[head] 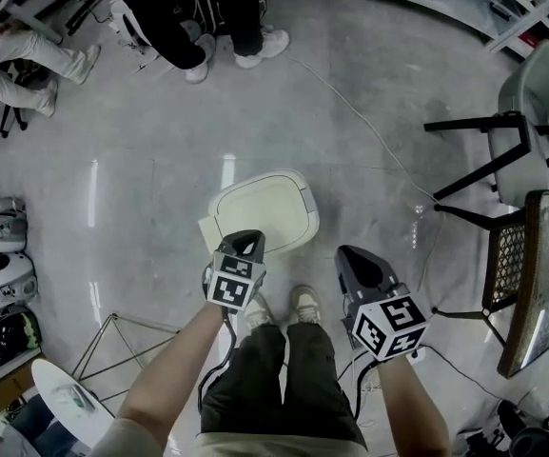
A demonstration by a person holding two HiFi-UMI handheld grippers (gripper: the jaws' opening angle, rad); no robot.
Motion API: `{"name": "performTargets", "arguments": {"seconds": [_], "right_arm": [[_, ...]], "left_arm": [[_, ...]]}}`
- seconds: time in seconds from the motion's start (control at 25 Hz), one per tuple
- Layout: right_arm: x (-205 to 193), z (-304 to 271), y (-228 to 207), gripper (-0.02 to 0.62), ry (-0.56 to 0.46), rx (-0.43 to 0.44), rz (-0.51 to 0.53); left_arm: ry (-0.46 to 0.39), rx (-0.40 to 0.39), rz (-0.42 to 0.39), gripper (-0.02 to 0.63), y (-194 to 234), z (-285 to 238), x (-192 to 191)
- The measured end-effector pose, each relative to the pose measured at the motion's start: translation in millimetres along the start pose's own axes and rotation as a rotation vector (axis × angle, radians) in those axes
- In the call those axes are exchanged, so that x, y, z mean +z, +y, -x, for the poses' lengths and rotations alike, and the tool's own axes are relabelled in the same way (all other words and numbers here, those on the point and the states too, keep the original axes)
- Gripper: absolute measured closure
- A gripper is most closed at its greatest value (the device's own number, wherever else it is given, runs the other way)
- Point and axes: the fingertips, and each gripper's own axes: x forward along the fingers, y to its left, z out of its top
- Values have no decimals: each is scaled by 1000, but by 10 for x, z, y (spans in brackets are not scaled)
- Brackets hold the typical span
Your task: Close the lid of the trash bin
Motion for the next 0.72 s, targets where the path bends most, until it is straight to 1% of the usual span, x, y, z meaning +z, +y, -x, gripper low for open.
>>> {"name": "performTargets", "arguments": {"seconds": [0.16, 0.44, 0.6, 0.64, 0.72], "right_arm": [[473, 395, 307, 592, -34, 21, 27], [1348, 1208, 920, 592, -134, 57, 114], [1892, 1666, 1310, 592, -216, 99, 195], [2014, 1785, 1413, 592, -234, 111, 215], [2221, 2028, 1619, 592, -268, 133, 244]], "left_arm": [[-84, 12, 8, 603, -82, 694, 429], [-253, 66, -20, 603, -248, 2069, 1218], [-372, 124, -26, 603, -299, 2849, 1651], [-390, 140, -38, 603, -325, 3032, 1727], [-415, 176, -98, 603, -400, 3376, 1851]]}}
